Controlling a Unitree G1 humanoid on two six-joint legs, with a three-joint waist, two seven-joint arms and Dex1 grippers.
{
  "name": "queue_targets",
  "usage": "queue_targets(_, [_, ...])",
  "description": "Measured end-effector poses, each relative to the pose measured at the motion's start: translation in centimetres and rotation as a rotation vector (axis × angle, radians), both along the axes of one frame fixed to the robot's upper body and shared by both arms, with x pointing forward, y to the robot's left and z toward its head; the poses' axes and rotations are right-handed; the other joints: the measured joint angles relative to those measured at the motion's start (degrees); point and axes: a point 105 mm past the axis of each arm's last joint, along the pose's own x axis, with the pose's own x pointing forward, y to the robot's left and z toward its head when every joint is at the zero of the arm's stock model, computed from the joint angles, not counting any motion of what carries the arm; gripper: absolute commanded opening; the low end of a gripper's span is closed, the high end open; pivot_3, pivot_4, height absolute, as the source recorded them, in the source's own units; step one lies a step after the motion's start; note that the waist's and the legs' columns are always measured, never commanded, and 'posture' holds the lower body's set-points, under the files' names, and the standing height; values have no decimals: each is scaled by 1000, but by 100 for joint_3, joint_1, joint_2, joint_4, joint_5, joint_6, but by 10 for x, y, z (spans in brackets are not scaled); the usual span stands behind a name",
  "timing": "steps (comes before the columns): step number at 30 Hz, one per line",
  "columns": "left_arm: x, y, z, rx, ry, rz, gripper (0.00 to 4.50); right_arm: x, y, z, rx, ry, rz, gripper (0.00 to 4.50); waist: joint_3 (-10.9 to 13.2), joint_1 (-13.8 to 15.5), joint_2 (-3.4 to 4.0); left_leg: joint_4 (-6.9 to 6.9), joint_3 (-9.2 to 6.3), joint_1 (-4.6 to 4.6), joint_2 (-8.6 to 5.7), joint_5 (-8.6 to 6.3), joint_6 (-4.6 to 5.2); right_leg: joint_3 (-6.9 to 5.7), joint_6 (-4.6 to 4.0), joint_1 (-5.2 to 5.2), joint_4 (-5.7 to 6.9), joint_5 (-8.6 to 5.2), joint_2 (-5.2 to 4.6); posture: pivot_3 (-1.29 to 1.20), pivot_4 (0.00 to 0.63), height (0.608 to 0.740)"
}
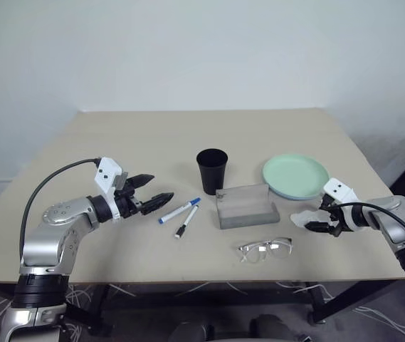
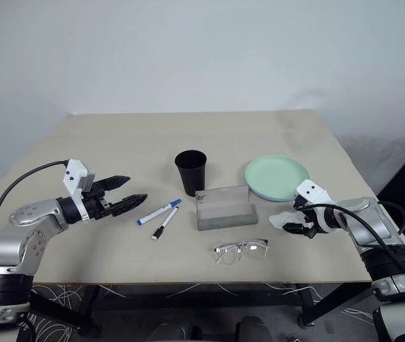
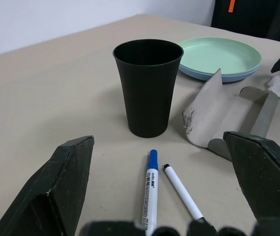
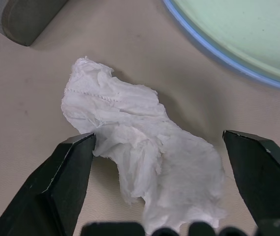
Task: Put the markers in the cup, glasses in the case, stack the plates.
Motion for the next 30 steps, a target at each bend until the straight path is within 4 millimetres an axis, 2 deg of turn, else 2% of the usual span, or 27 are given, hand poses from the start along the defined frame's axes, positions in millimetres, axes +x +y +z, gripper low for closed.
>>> queue_targets(11, [0,0,0,0,0,2,4500,-1,0,-1,2,4,7,21,0,1,0,1,0,0,0,0,0,-1,-1,1,0,0,0,0,0,732])
queue_targets(21, [0,0,0,1,-1,1,4500,0,3,3,37,-7,40,21,0,1,0,1,0,0,0,0,0,0,0,0,0,0,0,0,0,732])
queue_targets(23, [0,0,0,0,-1,1,4500,7,11,17,108,-43,48,21,1,-3,2,1,0,0,0,0,0,1,4,0,1,3,0,0,0,732])
queue_targets(28, [0,0,1,0,-8,-2,4500,43,40,77,231,-250,71,21,1,-17,1,0,5,5,16,0,-1,-14,8,-2,1,5,3,0,0,732])
queue_targets(30, [1,0,1,-1,-9,-4,4500,56,50,88,252,-302,51,21,-1,-12,-4,0,-1,5,18,0,-2,-23,7,-3,1,5,3,0,0,732])
